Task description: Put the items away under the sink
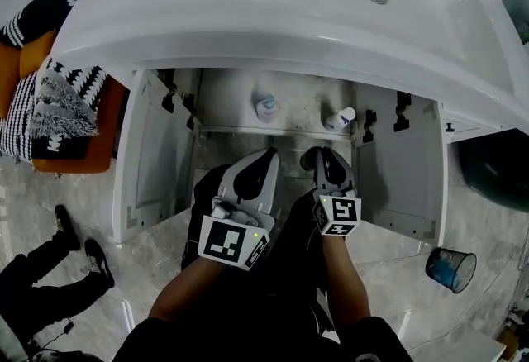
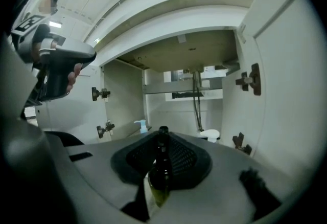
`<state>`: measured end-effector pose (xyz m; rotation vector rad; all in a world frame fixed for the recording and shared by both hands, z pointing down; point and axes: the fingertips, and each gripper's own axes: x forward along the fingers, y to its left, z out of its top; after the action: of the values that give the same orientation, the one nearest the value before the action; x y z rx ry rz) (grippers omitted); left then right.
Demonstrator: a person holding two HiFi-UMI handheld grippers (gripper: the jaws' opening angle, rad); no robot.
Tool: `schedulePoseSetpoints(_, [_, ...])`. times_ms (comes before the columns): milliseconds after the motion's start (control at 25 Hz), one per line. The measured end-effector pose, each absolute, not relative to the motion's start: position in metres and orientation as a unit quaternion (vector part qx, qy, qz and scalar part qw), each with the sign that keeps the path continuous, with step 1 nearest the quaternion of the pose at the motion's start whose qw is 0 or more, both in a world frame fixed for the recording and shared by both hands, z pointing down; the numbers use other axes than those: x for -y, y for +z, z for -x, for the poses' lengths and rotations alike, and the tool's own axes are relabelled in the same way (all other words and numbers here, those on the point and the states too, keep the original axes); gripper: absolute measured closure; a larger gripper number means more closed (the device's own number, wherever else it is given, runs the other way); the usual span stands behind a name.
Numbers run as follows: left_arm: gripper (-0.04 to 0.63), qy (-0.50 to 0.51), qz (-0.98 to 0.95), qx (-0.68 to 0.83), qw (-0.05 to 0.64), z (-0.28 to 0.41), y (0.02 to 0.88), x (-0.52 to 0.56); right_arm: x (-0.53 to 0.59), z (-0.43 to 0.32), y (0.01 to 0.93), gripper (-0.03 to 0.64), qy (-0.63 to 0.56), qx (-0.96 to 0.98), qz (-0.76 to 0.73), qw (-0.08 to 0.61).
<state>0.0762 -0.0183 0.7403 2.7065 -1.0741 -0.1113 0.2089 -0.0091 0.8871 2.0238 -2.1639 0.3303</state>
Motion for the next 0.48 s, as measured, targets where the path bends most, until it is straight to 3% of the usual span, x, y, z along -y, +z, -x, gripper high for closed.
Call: schedulePoseSetpoints(480, [0.588, -0.04, -0.925, 0.359, 0.118, -0.074, 0.743, 0.02, 0.029, -0.208, 0.894, 0.552, 0.1, 0.724, -0.678, 0.079])
